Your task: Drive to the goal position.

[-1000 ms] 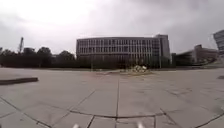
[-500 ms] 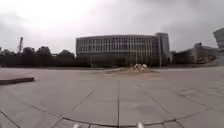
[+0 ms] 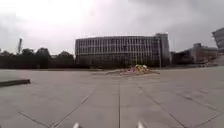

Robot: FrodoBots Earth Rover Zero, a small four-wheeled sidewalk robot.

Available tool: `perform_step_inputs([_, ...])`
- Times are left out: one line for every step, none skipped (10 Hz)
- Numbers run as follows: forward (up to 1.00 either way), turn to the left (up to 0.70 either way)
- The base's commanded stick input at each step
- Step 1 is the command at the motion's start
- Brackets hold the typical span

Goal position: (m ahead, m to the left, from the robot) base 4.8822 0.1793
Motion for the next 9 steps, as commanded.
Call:
perform_step_inputs([0.5,0.0])
perform_step_inputs([0.5,0.0])
perform_step_inputs([0.5,0.0])
perform_step_inputs([0.5,0.0])
perform_step_inputs([0.5,0.02])
perform_step_inputs([0.5,0.13])
perform_step_inputs([0.5,0.25])
perform_step_inputs([0.5,0.25])
perform_step_inputs([0.5,0.25])
